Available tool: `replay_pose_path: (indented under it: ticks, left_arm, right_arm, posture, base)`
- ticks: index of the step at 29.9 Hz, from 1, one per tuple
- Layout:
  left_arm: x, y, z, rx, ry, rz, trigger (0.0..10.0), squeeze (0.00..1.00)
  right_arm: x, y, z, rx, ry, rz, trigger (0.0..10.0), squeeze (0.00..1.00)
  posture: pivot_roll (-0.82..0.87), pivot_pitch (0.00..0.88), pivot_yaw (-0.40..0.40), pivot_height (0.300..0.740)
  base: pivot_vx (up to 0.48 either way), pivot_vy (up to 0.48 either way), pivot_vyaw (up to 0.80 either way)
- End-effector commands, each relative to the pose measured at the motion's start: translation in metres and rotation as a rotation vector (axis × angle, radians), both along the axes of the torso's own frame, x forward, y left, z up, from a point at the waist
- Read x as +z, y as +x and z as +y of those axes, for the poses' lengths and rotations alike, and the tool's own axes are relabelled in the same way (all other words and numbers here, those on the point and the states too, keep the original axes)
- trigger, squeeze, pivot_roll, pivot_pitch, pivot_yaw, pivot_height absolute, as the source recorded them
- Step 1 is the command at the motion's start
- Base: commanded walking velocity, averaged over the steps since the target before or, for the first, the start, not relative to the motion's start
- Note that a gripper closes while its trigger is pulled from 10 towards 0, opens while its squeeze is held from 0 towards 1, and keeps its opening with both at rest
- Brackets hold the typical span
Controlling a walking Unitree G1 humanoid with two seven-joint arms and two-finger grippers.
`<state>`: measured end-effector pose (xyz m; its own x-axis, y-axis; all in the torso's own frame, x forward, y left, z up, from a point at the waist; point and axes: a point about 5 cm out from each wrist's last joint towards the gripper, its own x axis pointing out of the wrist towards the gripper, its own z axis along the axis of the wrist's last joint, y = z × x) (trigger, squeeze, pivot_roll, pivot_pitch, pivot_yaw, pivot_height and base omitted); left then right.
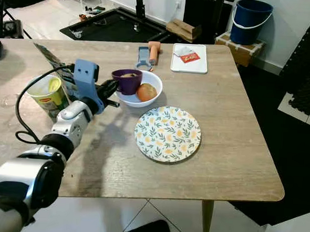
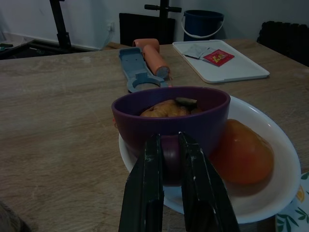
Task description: Restocking fridge
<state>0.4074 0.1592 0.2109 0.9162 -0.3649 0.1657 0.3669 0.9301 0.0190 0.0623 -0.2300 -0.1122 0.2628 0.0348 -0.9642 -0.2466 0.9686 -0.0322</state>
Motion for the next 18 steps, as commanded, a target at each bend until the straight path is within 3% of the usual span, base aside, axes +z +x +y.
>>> replay_pose_path:
  ticks: [1,2,3,4,18]
  left_arm:
    - [-0.007,-0.001,0.000,-0.003,-0.001,0.025,0.0,0.00]
    - [-0.003,-0.001,-0.001,-0.010,0.019,0.001,1.5,0.00]
    - [-0.003,-0.001,-0.001,-0.010,0.019,0.001,1.5,0.00]
    - [0.005,0.000,-0.005,-0.028,0.051,-0.042,10.0,0.00]
    - [0.045,-0.002,-0.024,-0.102,0.090,-0.255,10.0,0.00]
  right_arm:
    - [-0.002,-0.010,0.001,-0.011,0.005,0.030,10.0,0.00]
    - [-0.002,-0.009,0.002,-0.010,0.006,0.029,10.0,0.00]
    - [-0.002,-0.009,0.002,-0.010,0.006,0.029,10.0,0.00]
    - [-0.002,-0.008,0.004,-0.006,0.006,0.028,10.0,0.00]
    - [-0.001,0.002,0.006,0.005,0.005,0.011,10.0,0.00]
  posture:
    - [-0.14,0.231,0.062,0.740]
    - [-0.14,0.229,0.062,0.740]
    - [-0.14,0.229,0.062,0.740]
    - [-0.14,0.227,0.061,0.740]
    - [-0.13,0.200,0.059,0.740]
  base:
    - [0.000,0.000,0.00]
    - [0.000,0.000,0.00]
    - [0.000,0.000,0.00]
    - [0.000,0.000,0.00]
    - [0.000,0.000,0.00]
